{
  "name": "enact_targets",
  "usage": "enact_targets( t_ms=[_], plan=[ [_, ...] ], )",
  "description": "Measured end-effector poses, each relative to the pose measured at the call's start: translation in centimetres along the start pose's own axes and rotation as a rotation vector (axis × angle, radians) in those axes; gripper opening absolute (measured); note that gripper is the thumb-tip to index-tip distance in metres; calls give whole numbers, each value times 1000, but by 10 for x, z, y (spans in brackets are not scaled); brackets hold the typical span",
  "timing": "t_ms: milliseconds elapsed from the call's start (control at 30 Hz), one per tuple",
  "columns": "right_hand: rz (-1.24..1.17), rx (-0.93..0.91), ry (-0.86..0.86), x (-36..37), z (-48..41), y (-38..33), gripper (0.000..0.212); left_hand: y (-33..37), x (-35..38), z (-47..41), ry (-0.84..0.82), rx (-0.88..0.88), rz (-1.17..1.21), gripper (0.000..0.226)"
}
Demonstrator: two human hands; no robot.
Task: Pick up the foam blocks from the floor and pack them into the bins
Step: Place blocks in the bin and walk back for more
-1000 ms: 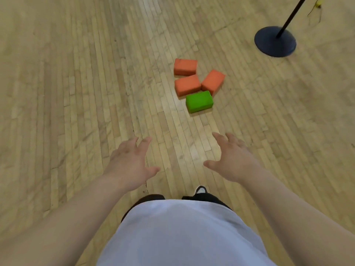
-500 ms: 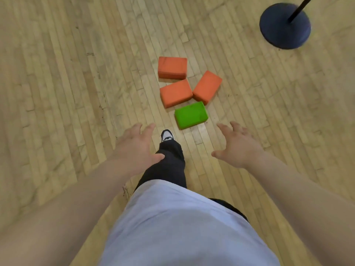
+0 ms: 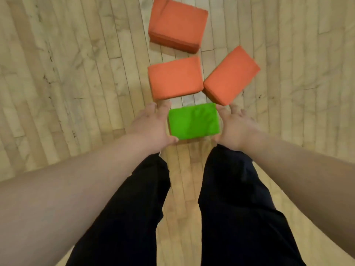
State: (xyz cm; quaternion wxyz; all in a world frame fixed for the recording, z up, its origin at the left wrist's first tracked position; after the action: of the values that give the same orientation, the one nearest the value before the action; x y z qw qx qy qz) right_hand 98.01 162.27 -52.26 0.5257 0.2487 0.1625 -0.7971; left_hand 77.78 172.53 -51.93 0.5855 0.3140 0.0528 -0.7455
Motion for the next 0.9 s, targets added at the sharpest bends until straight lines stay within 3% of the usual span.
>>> enact_targets(
  t_ms=[133, 267, 467, 567, 767, 900],
  plan=[
    [242, -131, -3, 26, -139, 12, 115, -33, 79, -110, -8, -117, 50, 113],
    [525, -238, 82, 27, -252, 36, 134, -16, 145, -190, 22, -34, -58, 118],
    [843, -327, 30, 32, -325, 52, 160, 21, 190, -264, -37, 9, -196, 134],
    [838, -412, 113, 24, -316, 48, 153, 22, 185, -267, -51, 40, -210, 134],
    [777, -400, 241, 16, -282, 56, 125, 20, 199, -234, -101, 88, -106, 115],
    [723, -423, 132, 26, -266, 71, 110, 16, 214, -212, -108, 87, 38, 108]
  ],
)
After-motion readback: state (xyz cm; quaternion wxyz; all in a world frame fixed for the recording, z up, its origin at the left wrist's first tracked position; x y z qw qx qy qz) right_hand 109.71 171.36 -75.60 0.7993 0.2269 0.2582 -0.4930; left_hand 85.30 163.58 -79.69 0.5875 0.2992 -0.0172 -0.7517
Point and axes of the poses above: each hand's wrist, its own z-axis away from the middle knuckle, its own x-axis out of the palm, y = z × x, the point moved 9 cm from there along -z, towards the middle knuckle, and after that the axes turned 6 degrees about z, right-handed, at the moved point
